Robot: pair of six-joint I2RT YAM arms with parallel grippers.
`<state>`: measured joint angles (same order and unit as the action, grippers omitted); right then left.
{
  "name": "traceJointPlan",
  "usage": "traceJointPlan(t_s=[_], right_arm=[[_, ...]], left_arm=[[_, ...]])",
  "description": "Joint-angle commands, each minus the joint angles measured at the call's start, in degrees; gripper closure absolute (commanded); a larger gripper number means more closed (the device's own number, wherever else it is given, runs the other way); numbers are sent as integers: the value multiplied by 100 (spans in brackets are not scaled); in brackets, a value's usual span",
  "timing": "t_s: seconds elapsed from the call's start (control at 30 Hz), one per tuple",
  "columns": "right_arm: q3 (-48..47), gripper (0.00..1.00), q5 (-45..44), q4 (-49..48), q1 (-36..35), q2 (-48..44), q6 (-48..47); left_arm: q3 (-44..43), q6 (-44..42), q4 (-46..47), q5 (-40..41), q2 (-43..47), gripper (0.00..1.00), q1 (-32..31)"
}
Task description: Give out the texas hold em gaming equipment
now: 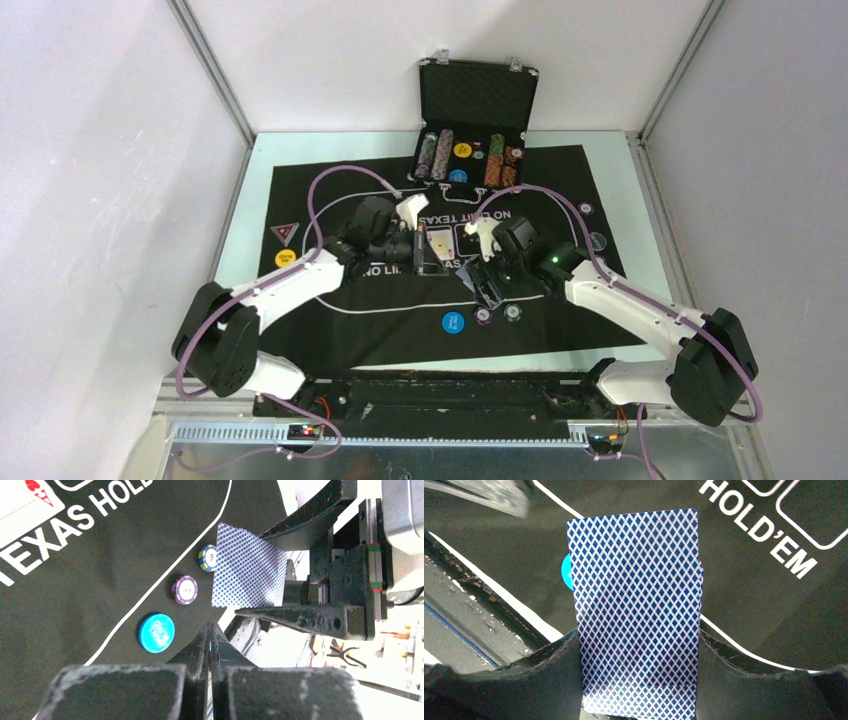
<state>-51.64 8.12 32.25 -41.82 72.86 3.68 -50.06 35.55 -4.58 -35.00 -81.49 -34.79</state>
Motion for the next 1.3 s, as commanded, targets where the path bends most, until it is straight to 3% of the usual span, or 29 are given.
traceJointPlan(t_s=[0.0,0.07,0.1,0.13,0.2,0.27,0.37,0.57,0.67,0.9,1.17,1.27], right_arm=[[-57,100,-204,-79,69,-130,71],[-57,100,-199,-93,62,-150,71],[-57,100,-186,-97,59,-159,67],[-50,100,-183,-106,49,-182,65],[-35,100,-168,-136,40,-217,63],[-25,100,-108,-167,27,-243,55],[-19,100,-69,-189,4,-270,36],[-22,100,-74,-201,-13,-270,31],[-16,100,-86,-197,-7,-272,40],[-20,100,-92,-201,-19,-257,40],[-21,100,-118,-175,-34,-255,53],[-22,100,-126,-175,-35,-245,49]], left_arm=[[93,-160,13,51,349,100,85],[64,-132,23,-18,298,87,87],[61,-99,43,-47,260,65,86],[59,-32,137,-138,167,52,86],[55,83,297,-261,-6,35,86],[58,271,611,-423,-188,24,86],[37,533,1171,-704,-453,21,77],[-94,880,1578,-1013,-791,31,7],[-84,1070,1766,-1149,-903,42,-9],[3,1392,2222,-1322,-969,58,-47],[-34,1298,2015,-1192,-912,96,-54],[-39,1218,1855,-1080,-854,100,-53]])
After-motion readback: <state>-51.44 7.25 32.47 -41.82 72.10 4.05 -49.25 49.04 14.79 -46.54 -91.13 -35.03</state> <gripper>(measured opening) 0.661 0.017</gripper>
